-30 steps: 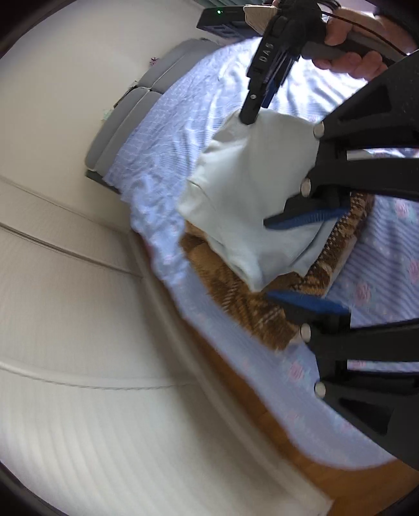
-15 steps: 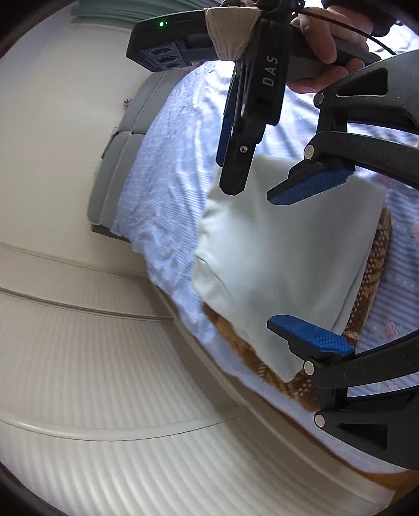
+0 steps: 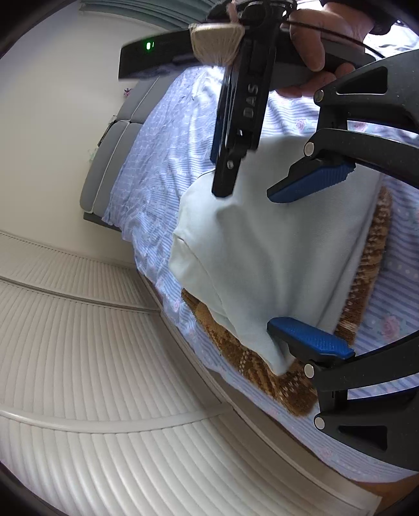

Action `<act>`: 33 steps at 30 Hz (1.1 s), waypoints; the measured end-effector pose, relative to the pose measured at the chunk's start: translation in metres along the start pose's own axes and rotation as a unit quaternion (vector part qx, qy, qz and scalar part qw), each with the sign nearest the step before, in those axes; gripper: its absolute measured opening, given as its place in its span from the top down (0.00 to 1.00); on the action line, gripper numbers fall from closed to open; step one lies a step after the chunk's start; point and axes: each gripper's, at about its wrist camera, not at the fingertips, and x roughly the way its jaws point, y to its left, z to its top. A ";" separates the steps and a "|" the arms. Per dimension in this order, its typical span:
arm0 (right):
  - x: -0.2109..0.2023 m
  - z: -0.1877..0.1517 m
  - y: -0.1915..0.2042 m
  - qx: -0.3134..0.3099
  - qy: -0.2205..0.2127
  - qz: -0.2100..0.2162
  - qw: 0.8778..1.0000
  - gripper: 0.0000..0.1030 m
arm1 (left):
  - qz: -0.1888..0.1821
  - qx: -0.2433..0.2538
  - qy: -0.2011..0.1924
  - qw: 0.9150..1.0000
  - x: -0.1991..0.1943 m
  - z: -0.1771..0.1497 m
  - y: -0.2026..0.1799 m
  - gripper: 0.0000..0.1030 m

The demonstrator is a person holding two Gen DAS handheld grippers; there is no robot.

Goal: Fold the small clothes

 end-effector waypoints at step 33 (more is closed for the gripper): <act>-0.566 -0.317 0.027 0.095 -0.148 -0.290 0.941 0.20 | -0.040 0.147 -0.075 0.985 -0.342 -0.160 -0.294 0.10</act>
